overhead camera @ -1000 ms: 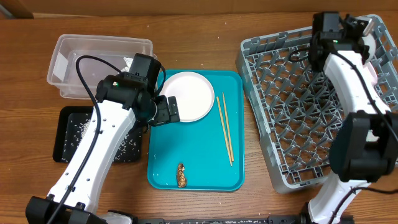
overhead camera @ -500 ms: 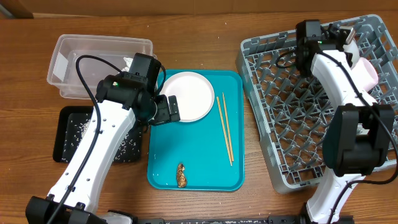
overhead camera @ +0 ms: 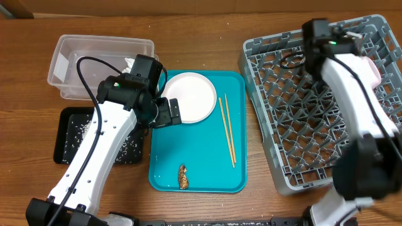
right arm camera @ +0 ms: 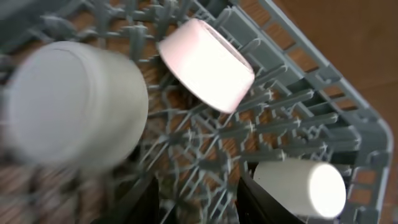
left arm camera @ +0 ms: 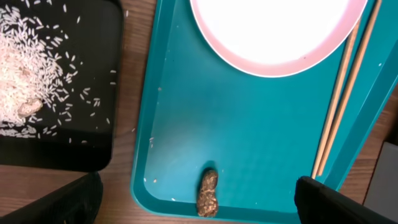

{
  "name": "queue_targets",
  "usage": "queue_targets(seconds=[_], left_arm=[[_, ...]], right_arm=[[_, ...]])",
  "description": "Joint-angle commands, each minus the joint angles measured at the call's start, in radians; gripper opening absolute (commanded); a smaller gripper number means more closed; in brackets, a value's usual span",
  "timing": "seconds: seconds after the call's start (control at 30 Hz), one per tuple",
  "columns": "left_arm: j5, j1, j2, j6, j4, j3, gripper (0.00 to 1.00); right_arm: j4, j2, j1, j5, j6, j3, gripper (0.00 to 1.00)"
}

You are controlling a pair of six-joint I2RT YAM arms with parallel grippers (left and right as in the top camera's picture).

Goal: Sort waste into correct bins and load items into the dishwasher
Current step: 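Carry the bowl with the right gripper into the rack and release, then grasp the brown food scrap on the teal tray with the left gripper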

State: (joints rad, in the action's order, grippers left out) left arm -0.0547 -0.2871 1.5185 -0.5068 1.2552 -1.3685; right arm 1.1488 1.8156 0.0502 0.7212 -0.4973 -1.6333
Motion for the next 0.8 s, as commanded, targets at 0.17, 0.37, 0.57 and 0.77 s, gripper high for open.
queue_targets(seconds=[0.17, 0.37, 0.57, 0.77], left_arm=[[0.0, -0.014, -0.015, -0.017, 0.032, 0.026, 1.0], [-0.073, -0.082, -0.014, -0.018, 0.022, 0.098, 0.99], [-0.096, -0.208, -0.013, -0.023, -0.017, 0.222, 0.98], [-0.095, -0.314, -0.013, -0.093, -0.098, 0.364, 0.97]], right_arm=[[0.154, -0.223, -0.001, -0.48, 0.048, -0.01, 0.72], [0.24, -0.217, -0.001, -0.525, 0.061, -0.003, 0.77], [0.24, -0.216, -0.001, -0.542, 0.06, -0.002, 0.78], [0.242, -0.216, -0.001, -0.543, 0.06, -0.002, 0.78]])
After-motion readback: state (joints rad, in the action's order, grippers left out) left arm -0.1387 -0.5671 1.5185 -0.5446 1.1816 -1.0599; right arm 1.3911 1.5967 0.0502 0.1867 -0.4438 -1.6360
